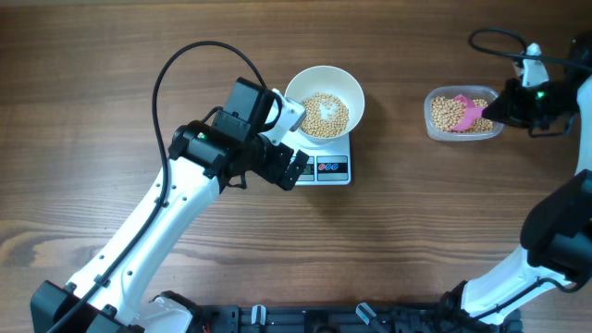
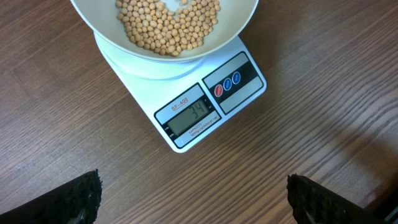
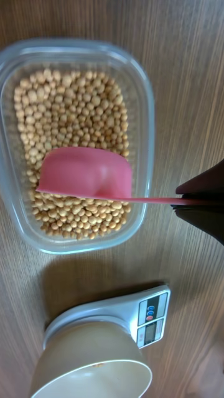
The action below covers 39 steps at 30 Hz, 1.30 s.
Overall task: Scoop item into bowl and weigh 150g on scale
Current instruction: 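Dip the pink scoop into the soybeans again with the right gripper, then lift the filled scoop out of the tub with the right gripper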
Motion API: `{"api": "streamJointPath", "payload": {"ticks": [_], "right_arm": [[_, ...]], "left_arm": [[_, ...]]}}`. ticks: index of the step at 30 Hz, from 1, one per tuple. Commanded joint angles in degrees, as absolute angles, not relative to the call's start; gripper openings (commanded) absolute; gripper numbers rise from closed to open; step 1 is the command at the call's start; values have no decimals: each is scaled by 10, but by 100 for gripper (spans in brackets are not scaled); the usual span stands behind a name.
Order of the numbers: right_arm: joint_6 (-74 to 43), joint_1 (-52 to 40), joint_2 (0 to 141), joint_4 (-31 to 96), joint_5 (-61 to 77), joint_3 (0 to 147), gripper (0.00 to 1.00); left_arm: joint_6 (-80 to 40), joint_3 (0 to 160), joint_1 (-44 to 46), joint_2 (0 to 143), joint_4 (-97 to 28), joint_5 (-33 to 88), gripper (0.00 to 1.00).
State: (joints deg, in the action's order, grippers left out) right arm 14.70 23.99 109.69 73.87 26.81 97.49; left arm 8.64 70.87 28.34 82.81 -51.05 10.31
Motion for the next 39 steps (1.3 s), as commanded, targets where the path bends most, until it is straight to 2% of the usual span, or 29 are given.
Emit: {"api": "streamJointPath", "payload": {"ticks": [1,8,27,33,39], "right_arm": [[175,252,1109,743,290,975,4],[200,282,1109,737,335,953,4],[245,361,1109,678,570,910,4],[253,351,1104,678,659,911,4],[251,280,1065,668,661,923,5]], "left_arm": [[81,717,281,815,-511,100,100],[81,717,281,815,-511,100,100],[81,717,281,815,-511,100,100],[81,717,281,815,-511,100,100],[81,717,281,815,-511,100,100]]}}
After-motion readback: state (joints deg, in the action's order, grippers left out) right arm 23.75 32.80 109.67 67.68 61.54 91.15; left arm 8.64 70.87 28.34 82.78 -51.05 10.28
